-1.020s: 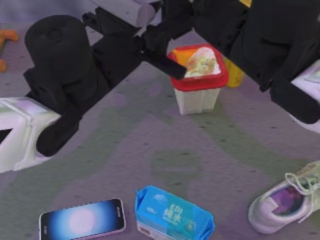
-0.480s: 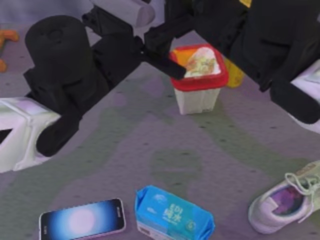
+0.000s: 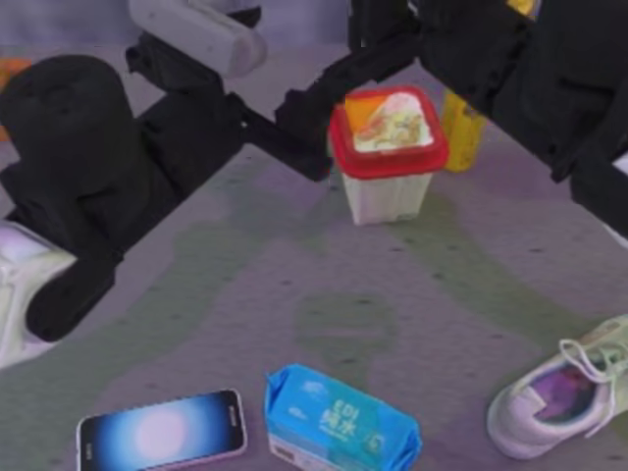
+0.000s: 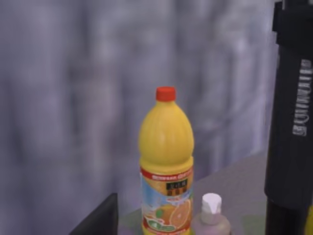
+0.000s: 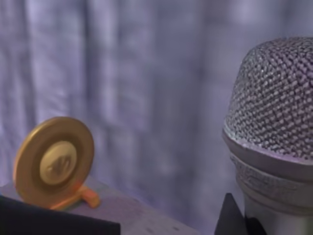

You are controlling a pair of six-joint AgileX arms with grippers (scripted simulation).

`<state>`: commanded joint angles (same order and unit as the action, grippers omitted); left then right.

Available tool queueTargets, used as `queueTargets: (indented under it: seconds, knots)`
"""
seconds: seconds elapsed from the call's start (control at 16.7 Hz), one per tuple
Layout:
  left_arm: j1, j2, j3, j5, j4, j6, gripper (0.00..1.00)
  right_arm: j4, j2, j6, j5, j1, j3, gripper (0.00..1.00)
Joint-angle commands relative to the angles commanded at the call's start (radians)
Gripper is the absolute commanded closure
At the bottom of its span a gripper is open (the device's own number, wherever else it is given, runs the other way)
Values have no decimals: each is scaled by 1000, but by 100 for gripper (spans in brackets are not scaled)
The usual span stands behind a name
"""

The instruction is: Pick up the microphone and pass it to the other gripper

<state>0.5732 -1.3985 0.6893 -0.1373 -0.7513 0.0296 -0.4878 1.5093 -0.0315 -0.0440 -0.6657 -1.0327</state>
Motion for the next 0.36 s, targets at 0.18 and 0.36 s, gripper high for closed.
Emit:
queueTargets:
  seconds: [0.18,0.36]
  knots:
    - [-23,129,-100,-14,21,-1,0,1,-51,1,52,45,44,100]
    - [-31,170,-139,-20,28,-2,0,1,-71,0,72,65,62,100]
